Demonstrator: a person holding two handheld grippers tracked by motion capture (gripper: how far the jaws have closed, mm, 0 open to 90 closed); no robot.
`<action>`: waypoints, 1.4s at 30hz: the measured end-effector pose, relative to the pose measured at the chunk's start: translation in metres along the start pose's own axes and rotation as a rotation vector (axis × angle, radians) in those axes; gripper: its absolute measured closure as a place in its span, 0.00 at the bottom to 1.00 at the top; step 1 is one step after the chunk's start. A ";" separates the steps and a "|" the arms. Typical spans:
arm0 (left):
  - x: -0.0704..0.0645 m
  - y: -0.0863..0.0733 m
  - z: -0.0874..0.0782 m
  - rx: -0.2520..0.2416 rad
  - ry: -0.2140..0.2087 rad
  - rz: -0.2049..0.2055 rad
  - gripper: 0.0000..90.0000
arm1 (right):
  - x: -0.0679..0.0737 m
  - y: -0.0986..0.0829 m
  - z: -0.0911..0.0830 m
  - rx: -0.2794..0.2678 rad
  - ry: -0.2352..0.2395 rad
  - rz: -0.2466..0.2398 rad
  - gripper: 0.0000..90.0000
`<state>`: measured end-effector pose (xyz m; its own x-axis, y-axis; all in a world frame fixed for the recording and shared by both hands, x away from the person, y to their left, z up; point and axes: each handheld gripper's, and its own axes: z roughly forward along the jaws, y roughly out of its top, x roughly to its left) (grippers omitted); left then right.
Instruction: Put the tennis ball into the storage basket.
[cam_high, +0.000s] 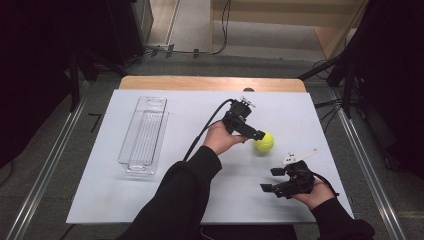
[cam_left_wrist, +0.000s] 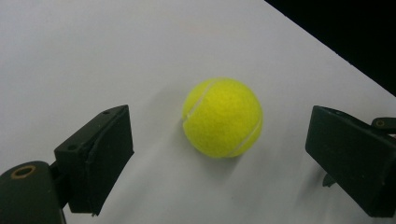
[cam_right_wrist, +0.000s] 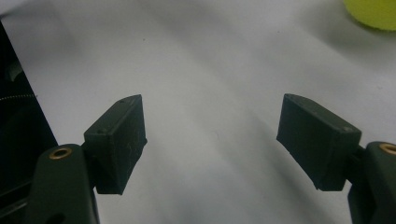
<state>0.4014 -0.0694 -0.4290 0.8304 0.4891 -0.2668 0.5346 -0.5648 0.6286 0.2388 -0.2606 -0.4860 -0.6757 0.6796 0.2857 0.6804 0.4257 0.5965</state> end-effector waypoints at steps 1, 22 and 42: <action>0.000 0.001 0.002 0.002 0.000 -0.002 0.09 | 0.000 0.000 0.000 -0.001 -0.001 -0.001 0.24; 0.000 0.010 0.029 0.008 -0.007 -0.015 0.12 | -0.001 0.000 -0.001 -0.002 -0.003 -0.008 0.24; -0.004 0.005 0.049 0.049 -0.011 0.000 0.12 | -0.001 0.000 -0.001 -0.002 -0.003 -0.008 0.24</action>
<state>0.4079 -0.1069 -0.4608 0.8322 0.4819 -0.2744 0.5411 -0.5973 0.5919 0.2392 -0.2615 -0.4853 -0.6804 0.6777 0.2788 0.6742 0.4298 0.6006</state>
